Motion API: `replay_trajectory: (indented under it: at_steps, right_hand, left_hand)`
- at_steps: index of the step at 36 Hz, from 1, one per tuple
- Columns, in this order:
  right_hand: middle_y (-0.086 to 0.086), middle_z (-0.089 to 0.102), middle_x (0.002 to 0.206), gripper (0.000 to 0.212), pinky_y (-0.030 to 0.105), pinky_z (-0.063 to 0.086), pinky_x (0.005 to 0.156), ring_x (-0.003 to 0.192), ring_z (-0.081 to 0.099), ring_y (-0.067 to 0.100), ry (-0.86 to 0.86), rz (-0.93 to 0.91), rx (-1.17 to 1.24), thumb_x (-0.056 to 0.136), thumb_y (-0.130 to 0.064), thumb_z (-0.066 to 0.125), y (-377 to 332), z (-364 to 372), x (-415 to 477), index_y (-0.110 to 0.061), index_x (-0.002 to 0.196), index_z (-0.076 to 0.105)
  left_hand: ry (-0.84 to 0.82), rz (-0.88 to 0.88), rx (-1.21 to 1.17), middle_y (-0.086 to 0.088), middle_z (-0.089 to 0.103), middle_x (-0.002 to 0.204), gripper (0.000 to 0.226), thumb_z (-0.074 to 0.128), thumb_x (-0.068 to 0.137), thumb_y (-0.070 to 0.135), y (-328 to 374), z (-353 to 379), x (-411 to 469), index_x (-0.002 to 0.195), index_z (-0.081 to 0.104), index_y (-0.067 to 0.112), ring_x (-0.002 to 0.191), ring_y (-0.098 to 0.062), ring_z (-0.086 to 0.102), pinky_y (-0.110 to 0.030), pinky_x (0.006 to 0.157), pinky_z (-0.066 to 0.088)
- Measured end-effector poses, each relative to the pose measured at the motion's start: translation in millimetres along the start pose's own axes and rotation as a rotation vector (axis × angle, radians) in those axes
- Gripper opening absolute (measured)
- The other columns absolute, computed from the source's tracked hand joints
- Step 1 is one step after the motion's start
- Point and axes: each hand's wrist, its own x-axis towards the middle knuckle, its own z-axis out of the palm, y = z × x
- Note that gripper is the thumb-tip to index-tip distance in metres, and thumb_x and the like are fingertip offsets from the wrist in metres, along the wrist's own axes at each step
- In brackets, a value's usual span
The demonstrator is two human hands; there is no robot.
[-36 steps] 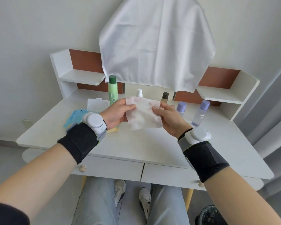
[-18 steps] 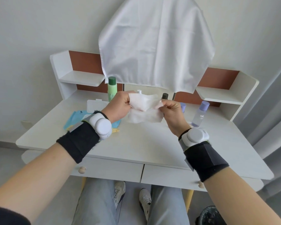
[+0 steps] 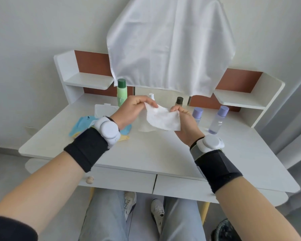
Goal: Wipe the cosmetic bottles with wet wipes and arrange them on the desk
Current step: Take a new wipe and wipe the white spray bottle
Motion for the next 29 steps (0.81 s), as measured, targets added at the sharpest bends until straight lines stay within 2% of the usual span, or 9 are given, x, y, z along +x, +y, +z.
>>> replay_trajectory:
  at_steps: [3,6,11,14,19,22,25,27,29]
  right_hand:
    - [-0.002,0.056,0.064,0.046,0.024,0.035,0.051,0.059,0.048,0.02,-0.053,0.022,-0.007,0.09,0.008,0.037,2,-1,0,-0.02,0.062,0.06]
    - [-0.005,0.058,0.063,0.057,0.022,0.035,0.049,0.056,0.049,0.015,-0.082,-0.012,-0.024,0.089,0.014,0.036,2,-1,0,-0.024,0.056,0.063]
    - [0.0,0.072,0.084,0.061,0.024,0.048,0.058,0.074,0.064,0.018,-0.138,-0.085,-0.039,0.088,0.019,0.038,-4,0,-2,-0.021,0.052,0.066]
    - [0.001,0.074,0.092,0.063,0.025,0.048,0.064,0.083,0.066,0.02,-0.14,-0.133,-0.092,0.086,0.022,0.036,-9,-2,-2,-0.02,0.047,0.063]
    - [-0.005,0.075,0.086,0.054,0.021,0.042,0.065,0.082,0.066,0.007,-0.078,-0.18,-0.322,0.073,0.024,0.033,-15,-5,-4,-0.016,0.044,0.055]
    - [-0.001,0.072,0.09,0.039,0.017,0.034,0.056,0.079,0.063,-0.007,-0.009,-0.2,-0.414,0.07,0.022,0.029,-17,-1,-7,-0.009,0.053,0.044]
    - [0.0,0.071,0.103,0.033,0.015,0.035,0.056,0.095,0.062,0.0,-0.031,-0.186,-0.425,0.069,0.016,0.033,-17,4,-5,-0.014,0.07,0.047]
    - [0.0,0.071,0.11,0.031,0.014,0.04,0.061,0.101,0.063,0.004,-0.121,-0.136,-0.428,0.068,0.003,0.038,-17,7,-3,-0.014,0.091,0.052]
    - [0.0,0.069,0.118,0.048,0.012,0.043,0.075,0.105,0.061,0.005,-0.231,-0.038,-0.494,0.067,-0.011,0.045,-20,10,-3,-0.015,0.115,0.053]
  left_hand:
    - [0.019,-0.072,-0.151,0.007,0.069,0.083,0.039,0.039,0.091,-0.007,-2,-1,-2,0.081,0.07,0.015,0.079,-0.008,0.063,-0.016,0.065,0.046]
    - [0.019,-0.14,-0.236,0.011,0.064,0.066,0.04,0.035,0.09,-0.011,-1,0,-3,0.075,0.063,0.012,0.059,-0.005,0.059,-0.015,0.051,0.043]
    - [0.04,-0.135,-0.158,-0.003,0.045,0.059,0.06,0.029,0.083,-0.016,-10,-4,0,0.051,0.06,0.024,0.053,-0.018,0.041,-0.021,0.047,0.028]
    - [-0.006,-0.158,-0.147,0.005,0.036,0.05,0.057,0.023,0.072,-0.021,-7,-6,0,0.046,0.051,0.02,0.045,-0.01,0.026,-0.022,0.045,0.014]
    - [-0.109,-0.168,-0.153,-0.007,0.033,0.056,0.055,0.015,0.063,-0.021,-6,-9,2,0.04,0.043,0.02,0.046,-0.006,0.027,-0.015,0.044,0.023]
    - [-0.164,-0.159,-0.083,-0.01,0.031,0.06,0.054,0.015,0.065,-0.02,-7,-11,4,0.04,0.04,0.021,0.048,-0.01,0.026,-0.014,0.044,0.025]
    - [-0.199,-0.113,0.053,-0.02,0.032,0.059,0.051,0.017,0.066,-0.018,-9,-10,7,0.041,0.038,0.022,0.05,-0.012,0.021,-0.012,0.045,0.024]
    - [-0.219,-0.102,0.096,-0.024,0.037,0.057,0.05,0.02,0.064,-0.019,-9,-9,8,0.042,0.039,0.022,0.046,-0.009,0.024,-0.013,0.052,0.033]
    - [-0.268,-0.084,0.136,-0.011,0.033,0.051,0.042,0.023,0.062,-0.02,-7,-8,9,0.045,0.039,0.015,0.046,-0.008,0.027,-0.019,0.063,0.035]
